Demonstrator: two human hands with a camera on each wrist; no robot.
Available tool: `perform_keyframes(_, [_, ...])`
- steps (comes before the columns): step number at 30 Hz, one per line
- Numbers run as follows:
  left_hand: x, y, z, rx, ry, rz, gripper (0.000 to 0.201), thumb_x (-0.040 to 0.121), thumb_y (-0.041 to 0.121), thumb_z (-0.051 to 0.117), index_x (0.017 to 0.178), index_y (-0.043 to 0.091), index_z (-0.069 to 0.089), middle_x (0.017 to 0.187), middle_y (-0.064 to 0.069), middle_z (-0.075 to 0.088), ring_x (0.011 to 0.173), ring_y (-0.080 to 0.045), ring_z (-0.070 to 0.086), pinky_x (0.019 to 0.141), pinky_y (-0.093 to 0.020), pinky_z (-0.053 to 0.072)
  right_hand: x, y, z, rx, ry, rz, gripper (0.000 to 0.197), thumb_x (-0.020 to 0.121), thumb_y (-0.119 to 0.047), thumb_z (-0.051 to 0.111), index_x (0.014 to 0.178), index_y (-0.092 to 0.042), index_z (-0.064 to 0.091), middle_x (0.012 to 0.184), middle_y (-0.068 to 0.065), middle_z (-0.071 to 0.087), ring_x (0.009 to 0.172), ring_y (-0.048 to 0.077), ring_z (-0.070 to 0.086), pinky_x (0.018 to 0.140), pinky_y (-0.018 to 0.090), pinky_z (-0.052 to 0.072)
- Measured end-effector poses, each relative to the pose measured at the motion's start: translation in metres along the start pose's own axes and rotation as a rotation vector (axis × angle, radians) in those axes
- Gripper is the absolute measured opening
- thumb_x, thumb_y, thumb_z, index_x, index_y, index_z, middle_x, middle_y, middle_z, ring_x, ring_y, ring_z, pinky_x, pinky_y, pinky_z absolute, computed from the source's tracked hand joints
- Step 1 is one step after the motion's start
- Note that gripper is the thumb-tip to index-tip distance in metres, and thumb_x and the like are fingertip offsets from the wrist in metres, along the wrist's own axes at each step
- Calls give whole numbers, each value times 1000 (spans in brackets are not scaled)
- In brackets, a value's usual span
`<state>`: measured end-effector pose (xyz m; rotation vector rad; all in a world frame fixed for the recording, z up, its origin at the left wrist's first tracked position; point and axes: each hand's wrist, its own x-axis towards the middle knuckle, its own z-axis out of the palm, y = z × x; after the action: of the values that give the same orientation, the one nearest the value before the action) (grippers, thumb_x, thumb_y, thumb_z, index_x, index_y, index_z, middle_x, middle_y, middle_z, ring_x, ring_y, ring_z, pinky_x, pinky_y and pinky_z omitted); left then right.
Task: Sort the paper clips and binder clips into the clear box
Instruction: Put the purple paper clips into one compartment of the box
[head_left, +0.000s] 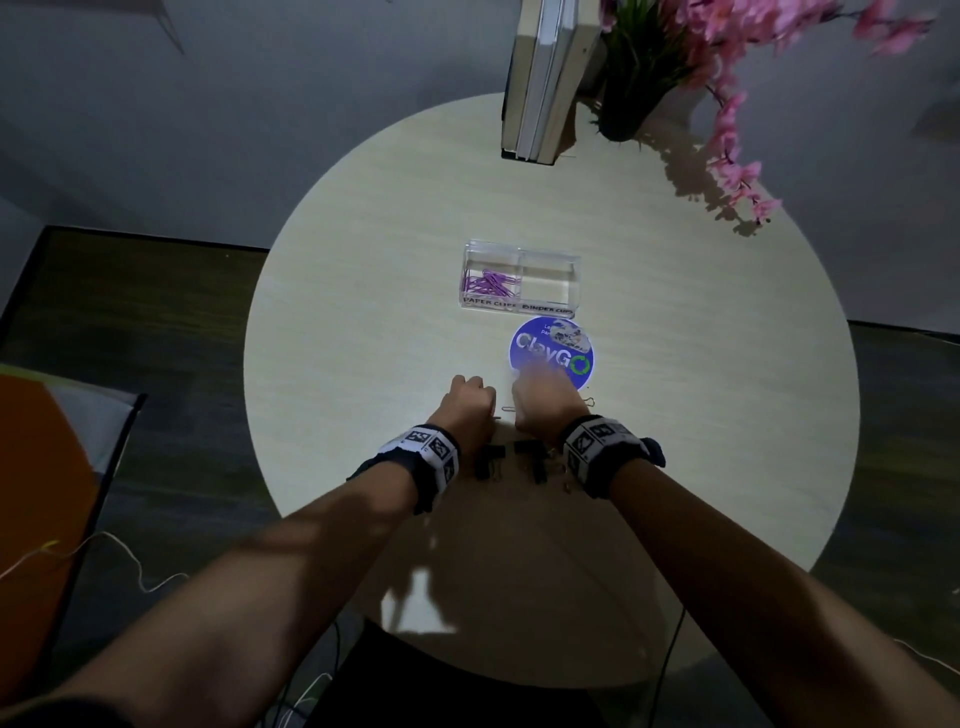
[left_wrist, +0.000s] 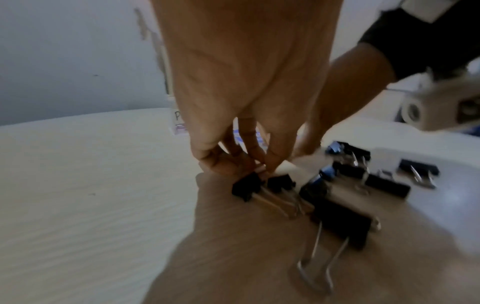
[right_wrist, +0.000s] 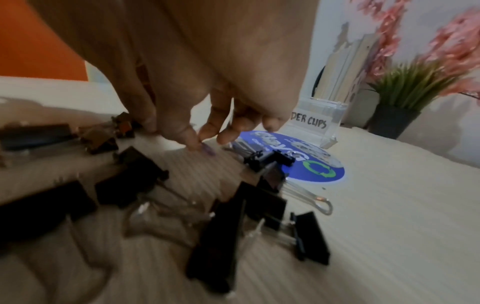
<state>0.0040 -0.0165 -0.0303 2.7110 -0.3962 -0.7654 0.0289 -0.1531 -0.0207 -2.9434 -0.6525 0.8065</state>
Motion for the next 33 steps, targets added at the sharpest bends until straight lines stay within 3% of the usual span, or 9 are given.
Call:
perform_keyframes(3, [1,1,-17,-240,68,-63,19,89,4,42,84,8,60,93,-22,71,93,-36,59,90,-36,40,2,2,-8,388,103,112,12,77,-12,54,74,-12,65,87,11,64,93,27,49,81,40,44])
perform_keyframes(5, [3,-1,-33,-474,200,-103,16,90,6,45,83,7,59,86,-20,72,81,-30,61,75,-30,47,11,6,-23,750,266,259,15,75,-5,53,65,-15,59,64,3,58,70,19,51,64,29,44])
perform_keyframes(9, [27,-5,-79,-807,448,-205,17,89,-6,48,97,5,58,71,-3,60,58,-8,52,46,1,42,47,14,-66,926,452,299,20,85,5,49,92,-4,66,70,8,59,63,21,56,60,31,50])
perform_keyframes(11, [54,-14,-100,-774,524,-237,20,88,-6,51,100,2,65,75,-12,66,66,-21,62,57,-8,54,68,17,-83,882,456,272,25,87,7,48,101,-3,66,78,16,66,66,23,61,64,35,56])
perform_keyframes(15, [94,-26,-119,-446,372,-253,27,86,-5,50,103,0,70,108,-25,71,104,-35,64,95,-38,53,98,15,-102,587,334,226,27,84,5,52,99,-5,71,102,23,71,92,35,68,81,34,54])
perform_keyframes(18, [99,-23,-122,-323,271,-194,29,87,-5,48,105,1,69,113,-25,68,106,-37,63,94,-39,53,104,13,-101,459,213,195,28,85,2,52,107,-6,67,110,21,69,100,36,65,86,36,52])
perform_keyframes(22, [84,-23,-124,-352,255,-69,38,88,-3,53,125,2,58,126,-23,62,115,-34,59,104,-36,46,84,25,-104,543,313,145,27,85,4,53,106,-4,68,108,18,71,97,30,64,93,34,52])
perform_keyframes(27, [18,-25,-91,-456,257,34,25,84,8,68,108,2,64,109,-19,66,84,-20,58,85,-24,46,8,53,-71,330,110,20,23,84,-11,62,107,-12,64,112,13,57,103,30,55,89,39,49])
perform_keyframes(33, [-48,-11,14,-196,-77,-143,98,59,37,84,140,16,33,123,-20,36,103,-34,44,88,-43,49,-68,62,3,197,-241,171,122,52,-35,89,147,-30,13,137,14,26,118,37,33,100,53,44])
